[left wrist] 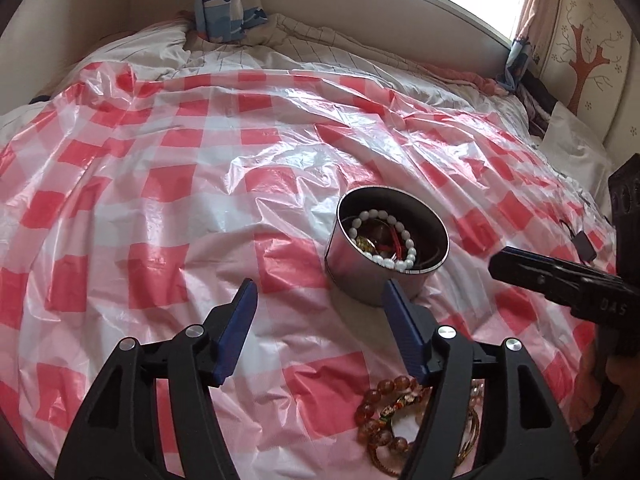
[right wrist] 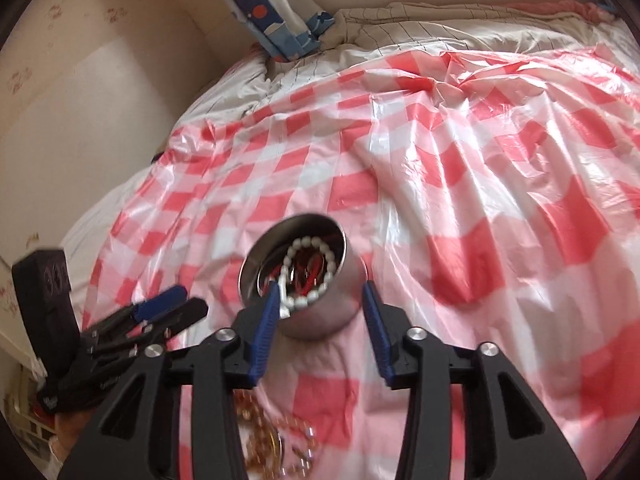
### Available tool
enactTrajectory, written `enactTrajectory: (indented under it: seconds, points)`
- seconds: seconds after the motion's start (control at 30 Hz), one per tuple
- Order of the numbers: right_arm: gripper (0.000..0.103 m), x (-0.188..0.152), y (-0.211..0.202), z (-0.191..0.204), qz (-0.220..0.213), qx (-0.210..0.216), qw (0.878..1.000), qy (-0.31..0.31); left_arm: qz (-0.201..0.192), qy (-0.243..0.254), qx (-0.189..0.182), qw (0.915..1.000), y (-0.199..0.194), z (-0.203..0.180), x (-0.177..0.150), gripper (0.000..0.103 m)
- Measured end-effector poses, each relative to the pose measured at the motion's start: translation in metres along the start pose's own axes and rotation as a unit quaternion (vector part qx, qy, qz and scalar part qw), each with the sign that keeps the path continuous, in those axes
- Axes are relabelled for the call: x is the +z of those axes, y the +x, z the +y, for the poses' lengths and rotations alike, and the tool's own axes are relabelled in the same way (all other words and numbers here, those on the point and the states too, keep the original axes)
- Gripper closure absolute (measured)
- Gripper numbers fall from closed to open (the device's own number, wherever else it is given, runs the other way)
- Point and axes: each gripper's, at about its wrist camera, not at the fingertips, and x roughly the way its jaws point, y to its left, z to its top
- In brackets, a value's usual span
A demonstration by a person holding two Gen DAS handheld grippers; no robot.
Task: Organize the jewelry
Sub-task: 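Move the left tool to the amber bead bracelet and close on it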
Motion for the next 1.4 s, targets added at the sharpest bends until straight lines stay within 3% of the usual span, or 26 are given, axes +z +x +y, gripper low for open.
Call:
enactTrajectory:
  seconds: [0.07, 0.2, 0.3, 0.53, 0.73, 0.8, 0.87, 0.93, 1.0, 1.07, 1.13, 1.2, 1.23, 1.33, 1.4]
  points:
    - [0.045, -0.016, -0.010, 0.004, 0.006, -0.009, 1.000, -0.018, 0.016, 0.015, -0.004, 0.9998, -0.002, -0.003, -0.011, 0.040]
    - [0.043, -0.053, -0.020, -0.003, 0.026, -0.017, 0.999, -0.009, 0.035, 0.043, -0.004, 0.9985, -0.004, -0.012, -0.029, 0.040]
    - [0.041, -0.056, -0.022, -0.002, 0.025, -0.013, 1.000, -0.004, 0.038, 0.076, 0.025, 0.9961, -0.002, -0.021, -0.036, 0.040]
    - [0.038, -0.066, 0.000, 0.022, 0.059, -0.086, 0.990, -0.093, 0.068, 0.139, 0.057, 0.9863, 0.013, -0.034, -0.047, 0.040]
    - [0.037, -0.076, 0.024, 0.036, 0.081, -0.153, 0.971, -0.164, 0.064, 0.149, 0.073, 0.9841, 0.015, -0.036, -0.047, 0.040]
    - [0.031, -0.078, 0.031, 0.040, 0.080, -0.175, 0.963, -0.187, 0.058, 0.154, 0.086, 0.9825, 0.015, -0.037, -0.047, 0.039]
    - [0.023, -0.077, 0.033, 0.043, 0.068, -0.217, 0.951, -0.208, 0.040, 0.177, 0.142, 0.9731, 0.016, -0.038, -0.047, 0.039]
    - [0.021, -0.074, 0.031, 0.038, 0.052, -0.267, 0.939, -0.212, 0.031, 0.192, 0.186, 0.9631, 0.016, -0.037, -0.045, 0.039]
    - [0.021, -0.067, 0.023, 0.026, 0.040, -0.293, 0.935, -0.194, 0.030, 0.186, 0.184, 0.9647, 0.014, -0.034, -0.043, 0.039]
    - [0.022, -0.064, 0.014, 0.020, 0.031, -0.294, 0.938, -0.184, 0.030, 0.177, 0.166, 0.9696, 0.011, -0.032, -0.040, 0.039]
    - [0.022, -0.061, 0.008, 0.016, 0.030, -0.258, 0.952, -0.161, 0.028, 0.167, 0.135, 0.9763, 0.008, -0.032, -0.038, 0.039]
    - [0.022, -0.061, 0.009, 0.015, 0.038, -0.213, 0.966, -0.143, 0.037, 0.172, 0.130, 0.9758, 0.012, -0.034, -0.040, 0.039]
    - [0.022, -0.062, 0.013, 0.019, 0.044, -0.214, 0.964, -0.150, 0.043, 0.178, 0.133, 0.9740, 0.016, -0.036, -0.043, 0.039]
    - [0.022, -0.068, 0.024, 0.024, 0.057, -0.270, 0.941, -0.194, 0.039, 0.183, 0.167, 0.9680, 0.020, -0.034, -0.042, 0.039]
    - [0.022, -0.065, 0.019, 0.018, 0.043, -0.308, 0.932, -0.187, 0.040, 0.165, 0.165, 0.9715, 0.019, -0.028, -0.039, 0.039]
